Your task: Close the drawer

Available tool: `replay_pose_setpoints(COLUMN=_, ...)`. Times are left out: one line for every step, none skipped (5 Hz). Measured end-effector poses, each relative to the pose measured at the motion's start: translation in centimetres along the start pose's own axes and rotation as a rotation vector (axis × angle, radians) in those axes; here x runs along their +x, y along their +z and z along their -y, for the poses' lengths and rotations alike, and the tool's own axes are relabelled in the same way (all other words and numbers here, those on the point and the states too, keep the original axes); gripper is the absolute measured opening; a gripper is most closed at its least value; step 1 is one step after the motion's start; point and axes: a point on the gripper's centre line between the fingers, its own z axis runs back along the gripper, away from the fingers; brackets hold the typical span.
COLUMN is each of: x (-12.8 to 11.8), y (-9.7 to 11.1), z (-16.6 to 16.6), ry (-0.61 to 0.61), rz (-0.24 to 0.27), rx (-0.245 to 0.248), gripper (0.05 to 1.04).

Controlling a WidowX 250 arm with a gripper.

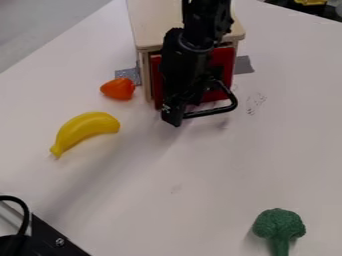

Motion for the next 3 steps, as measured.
replay_pose_setpoints(x=0.4, y=-0.1, z=0.6, ry=0.009, rz=0.004, rx=0.003, gripper=0.995)
replay_pose_setpoints(x=0.9, y=-0.1, z=1.1, ry=0.011, rz=0.021, rx=-0.003, gripper=0.995)
replay_pose_setpoints(x=1.6, y=-0.3, z=1.5, ry=0.033, rz=0.074, rx=-0.014, gripper=0.995)
